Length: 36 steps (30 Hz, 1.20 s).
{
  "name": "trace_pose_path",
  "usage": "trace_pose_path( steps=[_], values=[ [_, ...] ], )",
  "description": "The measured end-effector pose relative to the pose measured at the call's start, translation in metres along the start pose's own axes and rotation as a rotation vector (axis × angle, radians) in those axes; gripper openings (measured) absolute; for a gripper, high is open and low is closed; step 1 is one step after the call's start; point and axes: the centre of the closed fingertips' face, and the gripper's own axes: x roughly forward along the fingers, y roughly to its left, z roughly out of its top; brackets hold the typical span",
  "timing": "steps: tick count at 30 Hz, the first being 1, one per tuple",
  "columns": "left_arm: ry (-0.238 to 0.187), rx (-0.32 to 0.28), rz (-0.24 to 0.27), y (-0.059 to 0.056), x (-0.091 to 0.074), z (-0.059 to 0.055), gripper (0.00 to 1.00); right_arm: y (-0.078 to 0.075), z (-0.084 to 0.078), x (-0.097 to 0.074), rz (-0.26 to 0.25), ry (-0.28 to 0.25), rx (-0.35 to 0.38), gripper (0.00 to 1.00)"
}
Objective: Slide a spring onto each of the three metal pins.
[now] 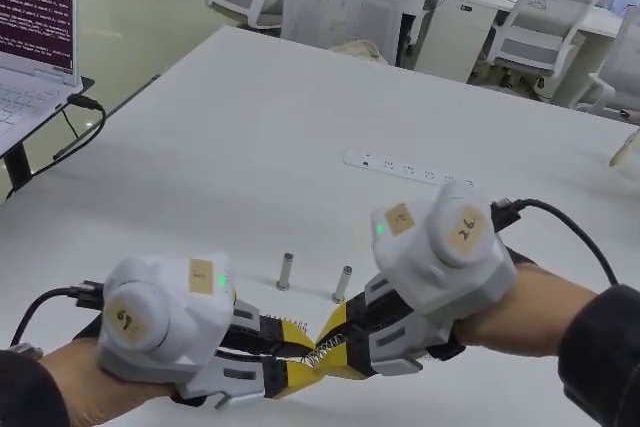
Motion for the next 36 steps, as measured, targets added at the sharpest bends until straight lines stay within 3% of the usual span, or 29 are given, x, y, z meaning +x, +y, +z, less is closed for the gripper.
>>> trace_pose_path(
  steps=[9, 18, 27, 36],
  values=[
    [-0.008, -0.013, 0.008, 0.003, -0.004, 0.0, 0.12, -0.004, -0.001, -0.004, -0.004, 0.022, 0.0, 0.08],
    [-0.029, -0.092, 0.02, 0.004, -0.012, -0.005, 0.3, -0.011, -0.01, -0.015, -0.024, 0.041, 0.013, 0.08],
    [-0.05, -0.116, 0.058, 0.007, -0.02, -0.007, 0.5, -0.017, -0.014, -0.021, -0.036, 0.058, 0.019, 0.08],
    [-0.043, -0.157, 0.079, 0.007, -0.024, -0.011, 0.71, -0.025, -0.021, -0.03, -0.049, 0.08, 0.028, 0.08]
  ],
)
